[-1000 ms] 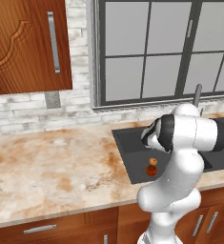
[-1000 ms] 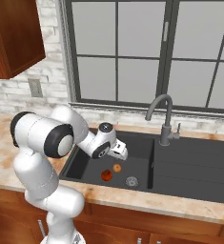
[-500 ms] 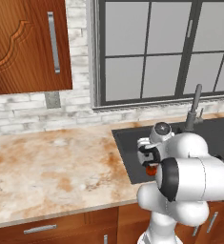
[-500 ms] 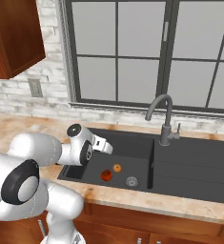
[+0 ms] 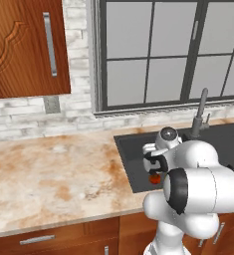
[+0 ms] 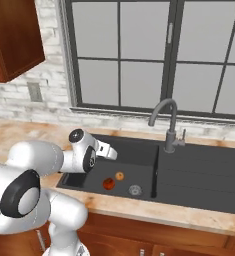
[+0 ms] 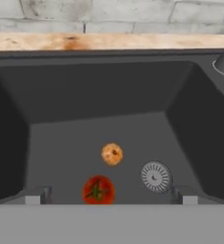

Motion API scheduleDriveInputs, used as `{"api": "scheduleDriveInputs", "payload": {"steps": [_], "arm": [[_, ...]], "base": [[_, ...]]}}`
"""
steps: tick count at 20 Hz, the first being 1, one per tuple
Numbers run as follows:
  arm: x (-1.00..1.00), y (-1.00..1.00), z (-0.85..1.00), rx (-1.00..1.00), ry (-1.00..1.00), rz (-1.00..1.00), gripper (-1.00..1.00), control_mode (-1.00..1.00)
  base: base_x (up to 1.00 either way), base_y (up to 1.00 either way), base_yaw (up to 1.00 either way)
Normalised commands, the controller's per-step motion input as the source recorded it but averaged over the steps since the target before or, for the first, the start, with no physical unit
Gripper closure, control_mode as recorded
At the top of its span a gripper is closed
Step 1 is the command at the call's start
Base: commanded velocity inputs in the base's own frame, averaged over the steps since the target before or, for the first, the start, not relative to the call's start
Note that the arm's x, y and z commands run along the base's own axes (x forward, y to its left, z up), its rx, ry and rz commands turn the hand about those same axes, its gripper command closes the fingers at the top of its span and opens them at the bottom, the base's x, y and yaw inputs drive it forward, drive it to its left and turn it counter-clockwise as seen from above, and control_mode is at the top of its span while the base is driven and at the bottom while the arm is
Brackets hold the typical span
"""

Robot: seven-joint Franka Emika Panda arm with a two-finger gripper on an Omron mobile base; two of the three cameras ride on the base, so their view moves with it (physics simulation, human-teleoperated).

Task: Pick up all produce items and place them in the sink. Turn on the sink faucet to wash them. Then turn the sink off and put them in the tray.

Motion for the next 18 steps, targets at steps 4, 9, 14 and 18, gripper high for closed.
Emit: {"api": "scheduleDriveInputs", "payload": {"steps": [4, 9, 14, 18], "arm": [[0.0, 0.0, 0.0, 0.0, 0.0, 0.0, -1.0, 1.0], [0.0, 0.0, 0.0, 0.0, 0.0, 0.0, -1.0, 1.0], [0.0, 0.0, 0.0, 0.0, 0.0, 0.0, -1.0, 1.0], [0.0, 0.0, 0.0, 0.0, 0.0, 0.0, -1.0, 1.0]], "base": [[0.0, -0.75, -0.03], [0.0, -0.78, -0.05], [0.0, -0.73, -0.05], [0.0, -0.69, -0.03]]}}
